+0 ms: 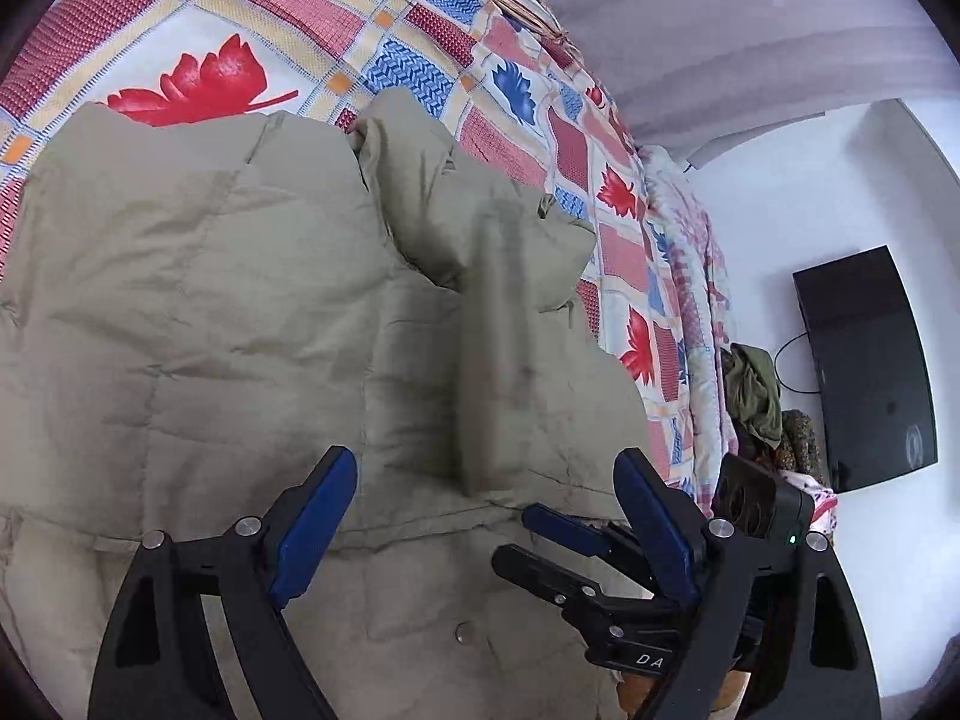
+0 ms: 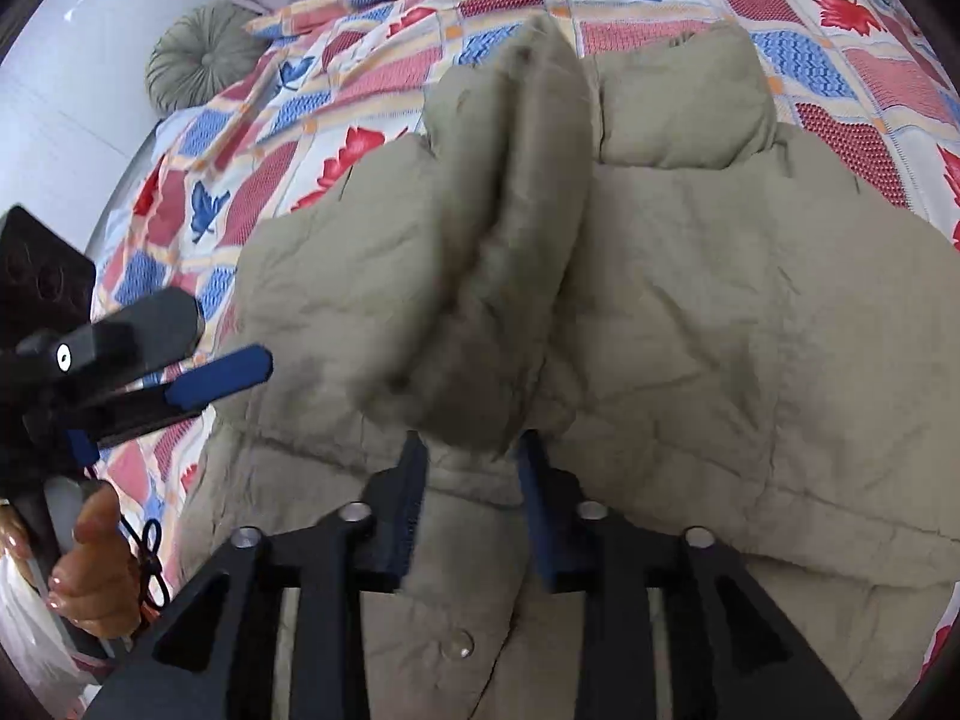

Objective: Fold large clothes

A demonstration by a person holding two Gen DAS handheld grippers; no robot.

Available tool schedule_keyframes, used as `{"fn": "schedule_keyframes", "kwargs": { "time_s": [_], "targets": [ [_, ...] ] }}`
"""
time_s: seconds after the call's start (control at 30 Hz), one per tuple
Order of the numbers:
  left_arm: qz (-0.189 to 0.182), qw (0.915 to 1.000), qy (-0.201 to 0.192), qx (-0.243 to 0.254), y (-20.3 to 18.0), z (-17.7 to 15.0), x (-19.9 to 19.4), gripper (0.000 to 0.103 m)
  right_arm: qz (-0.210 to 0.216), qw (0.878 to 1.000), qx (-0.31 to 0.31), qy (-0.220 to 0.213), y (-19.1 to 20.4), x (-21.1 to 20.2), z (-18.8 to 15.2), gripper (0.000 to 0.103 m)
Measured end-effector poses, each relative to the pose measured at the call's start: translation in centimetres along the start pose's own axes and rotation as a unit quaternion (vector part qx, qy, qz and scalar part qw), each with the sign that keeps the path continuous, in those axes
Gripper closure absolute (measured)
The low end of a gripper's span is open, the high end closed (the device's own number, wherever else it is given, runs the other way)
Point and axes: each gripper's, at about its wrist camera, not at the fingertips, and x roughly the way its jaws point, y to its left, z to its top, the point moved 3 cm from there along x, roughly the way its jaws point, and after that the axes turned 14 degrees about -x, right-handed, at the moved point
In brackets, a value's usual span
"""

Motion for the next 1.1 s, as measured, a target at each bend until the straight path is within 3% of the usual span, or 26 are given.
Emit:
{"fn": "schedule_keyframes", "kwargs": {
  "time_s": [0.03,0.2,0.23,0.27,0.3,0.37,0.43,0.6,0.67,0.73,0.87,1.03,1.1],
  "targets": [
    [0.002,1.0000,0.001,-0.005,0.2,0.2,0.3,0.014,-0.001,1.000,-0.005,0.002,0.0,-0.2,-0.6,0.041],
    [0.052,0.9986,0.006,-0.011,1.9,1.3,2.7,0.014,-0.037,0.999,0.026,-0.004,-3.7,-3.6,-4.6,0.042],
    [0.060,0.9981,0.010,-0.013,2.1,1.5,3.5,0.014,-0.048,0.998,0.042,-0.008,-5.2,-4.5,-5.6,0.052],
    [0.066,0.9976,0.012,-0.015,2.2,1.6,4.2,0.014,-0.061,0.996,0.057,-0.009,-6.6,-5.3,-6.5,0.069],
    [0.072,0.9972,0.014,-0.015,2.1,1.7,4.8,0.016,-0.078,0.994,0.072,-0.003,-8.3,-5.9,-7.5,0.075],
    [0.079,0.9965,0.026,-0.008,1.4,1.7,6.4,0.070,-0.099,0.991,0.093,0.010,-10.7,-6.5,-8.9,0.084],
    [0.097,0.9948,0.031,-0.001,0.6,1.8,7.6,0.092,-0.110,0.988,0.111,0.010,-12.6,-7.0,-10.0,0.087],
    [0.085,0.9950,-0.029,0.044,-2.3,0.8,4.5,0.093,-0.175,0.974,0.144,-0.012,-16.3,-8.4,-10.4,0.090],
    [0.090,0.9937,-0.038,0.054,-2.3,0.2,3.1,0.093,-0.229,0.961,0.151,-0.014,-17.5,-9.5,-10.1,0.091],
    [0.110,0.9912,-0.034,0.065,-1.7,-0.4,2.9,0.093,-0.255,0.955,0.147,-0.034,-18.0,-11.1,-9.7,0.091],
    [0.178,0.9808,-0.019,0.077,1.1,-1.0,5.5,0.093,-0.271,0.955,0.106,-0.059,-17.6,-12.5,-8.6,0.091],
    [0.191,0.9784,-0.037,0.070,2.5,-0.5,6.0,0.090,-0.247,0.960,0.134,-0.016,-18.4,-8.6,-9.9,0.093],
    [0.203,0.9752,-0.049,0.074,2.5,-0.3,5.3,0.088,-0.228,0.961,0.156,-0.021,-19.2,-7.7,-10.9,0.096]
  ]
}}
